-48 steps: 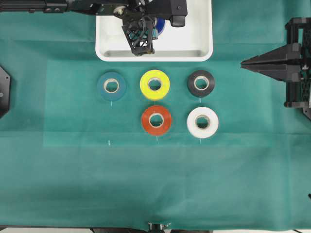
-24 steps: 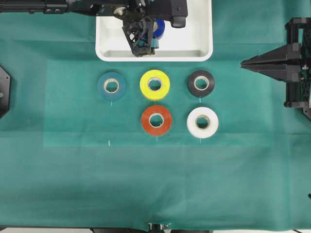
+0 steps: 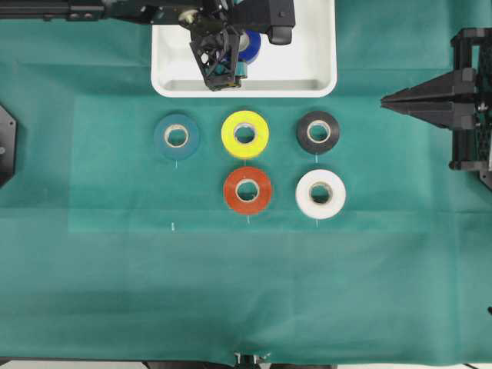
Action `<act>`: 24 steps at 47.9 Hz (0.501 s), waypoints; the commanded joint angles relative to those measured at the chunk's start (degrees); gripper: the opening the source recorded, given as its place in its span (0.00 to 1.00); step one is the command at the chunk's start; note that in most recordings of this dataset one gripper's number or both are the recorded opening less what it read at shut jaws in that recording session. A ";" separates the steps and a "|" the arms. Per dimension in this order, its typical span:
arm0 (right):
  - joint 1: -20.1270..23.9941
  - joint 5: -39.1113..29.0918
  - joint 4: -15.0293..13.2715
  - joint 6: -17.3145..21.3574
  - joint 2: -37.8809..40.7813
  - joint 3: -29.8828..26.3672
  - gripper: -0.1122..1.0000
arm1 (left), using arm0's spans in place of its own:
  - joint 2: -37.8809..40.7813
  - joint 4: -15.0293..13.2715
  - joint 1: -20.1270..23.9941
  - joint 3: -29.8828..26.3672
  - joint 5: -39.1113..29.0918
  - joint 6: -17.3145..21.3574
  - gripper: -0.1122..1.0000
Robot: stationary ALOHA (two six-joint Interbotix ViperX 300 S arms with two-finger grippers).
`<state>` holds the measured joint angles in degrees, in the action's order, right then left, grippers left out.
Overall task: Place the tape from the fixed location into the white case.
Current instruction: 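Open the left gripper to release the blue roll and lift away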
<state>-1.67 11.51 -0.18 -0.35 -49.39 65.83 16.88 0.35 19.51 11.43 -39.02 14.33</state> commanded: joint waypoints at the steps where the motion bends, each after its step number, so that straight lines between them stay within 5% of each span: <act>1: -0.18 0.18 0.09 -0.09 0.26 -1.49 0.10 | -4.57 -0.18 -0.44 -1.14 -0.70 -0.09 0.87; 24: -0.09 0.18 0.00 -0.26 0.26 -1.49 0.10 | -12.92 -0.18 -2.20 -4.04 -8.79 -0.62 0.87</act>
<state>-1.67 11.43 -0.09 -0.53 -49.31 65.83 6.33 0.26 17.49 9.14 -47.11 13.89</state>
